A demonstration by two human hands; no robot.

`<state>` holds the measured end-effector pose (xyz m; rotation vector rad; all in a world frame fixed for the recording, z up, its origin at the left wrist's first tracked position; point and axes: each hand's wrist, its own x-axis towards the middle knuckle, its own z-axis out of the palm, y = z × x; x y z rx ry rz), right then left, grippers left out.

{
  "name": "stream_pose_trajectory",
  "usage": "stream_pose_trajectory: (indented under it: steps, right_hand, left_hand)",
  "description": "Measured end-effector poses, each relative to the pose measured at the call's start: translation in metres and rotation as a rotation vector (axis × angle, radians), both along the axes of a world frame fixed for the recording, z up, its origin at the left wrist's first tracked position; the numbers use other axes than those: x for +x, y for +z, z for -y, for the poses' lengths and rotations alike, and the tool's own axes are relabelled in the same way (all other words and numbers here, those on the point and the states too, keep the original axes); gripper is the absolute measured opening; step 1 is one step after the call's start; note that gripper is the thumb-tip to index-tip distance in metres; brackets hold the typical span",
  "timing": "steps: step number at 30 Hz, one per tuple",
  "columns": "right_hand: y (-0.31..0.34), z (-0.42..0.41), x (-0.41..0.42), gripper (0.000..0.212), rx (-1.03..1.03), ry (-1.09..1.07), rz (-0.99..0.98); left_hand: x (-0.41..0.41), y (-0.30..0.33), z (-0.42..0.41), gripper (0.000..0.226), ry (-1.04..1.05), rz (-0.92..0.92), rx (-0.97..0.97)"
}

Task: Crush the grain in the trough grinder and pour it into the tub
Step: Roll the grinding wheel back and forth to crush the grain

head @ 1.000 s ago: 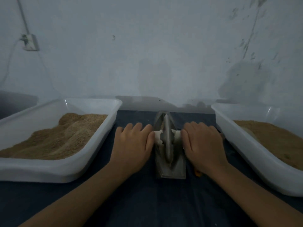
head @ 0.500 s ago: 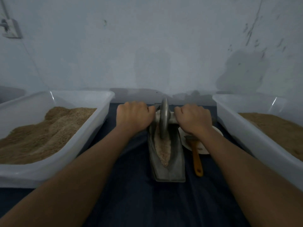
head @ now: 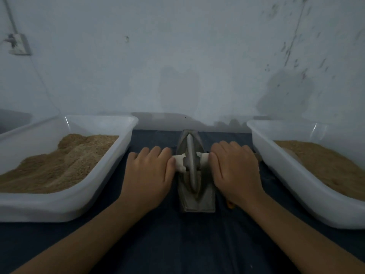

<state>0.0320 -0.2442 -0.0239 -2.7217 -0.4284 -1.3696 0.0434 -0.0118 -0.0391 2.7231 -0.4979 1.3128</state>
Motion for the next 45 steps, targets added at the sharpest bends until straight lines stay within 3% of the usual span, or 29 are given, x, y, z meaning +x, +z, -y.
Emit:
stream_pose_trajectory:
  steps: [3, 6, 10, 16, 21, 26, 31, 37, 41, 45]
  right_hand:
    - [-0.005, 0.001, 0.003, 0.030, 0.063, 0.009, 0.013]
    - [-0.005, 0.003, 0.022, 0.038, 0.098, -0.027, -0.104]
    - [0.008, 0.004, 0.061, 0.048, -0.015, -0.197, -0.252]
    - [0.014, 0.007, 0.087, 0.044, 0.056, -0.193, -0.353]
    - [0.009, 0.000, 0.046, 0.045, 0.011, -0.132, -0.225]
    - [0.005, -0.004, 0.000, 0.031, -0.020, -0.065, -0.043]
    - [0.007, -0.007, -0.007, 0.027, -0.041, -0.006, 0.008]
    - [0.005, 0.001, 0.040, 0.043, 0.065, -0.098, -0.211]
    - [0.011, 0.007, 0.083, 0.039, -0.006, -0.261, -0.358]
    - [0.017, 0.007, 0.096, 0.046, 0.153, -0.238, -0.415]
  left_hand:
    - [0.006, 0.004, 0.005, 0.029, -0.016, 0.023, 0.007]
    - [0.030, 0.015, 0.014, 0.036, 0.038, -0.015, 0.047]
    - [0.068, 0.024, 0.023, 0.030, 0.125, -0.165, 0.223]
    - [0.090, 0.031, 0.027, 0.040, 0.141, -0.247, 0.176]
    - [0.054, 0.022, 0.017, 0.034, 0.088, -0.168, 0.094]
    - [0.006, 0.002, 0.004, 0.028, 0.005, -0.036, -0.033]
    - [-0.006, -0.004, -0.003, 0.025, -0.026, -0.038, -0.040]
    - [0.043, 0.020, 0.019, 0.041, 0.092, -0.138, 0.102]
    - [0.088, 0.038, 0.031, 0.050, 0.128, -0.268, 0.112]
    - [0.105, 0.042, 0.034, 0.060, 0.112, -0.284, 0.150]
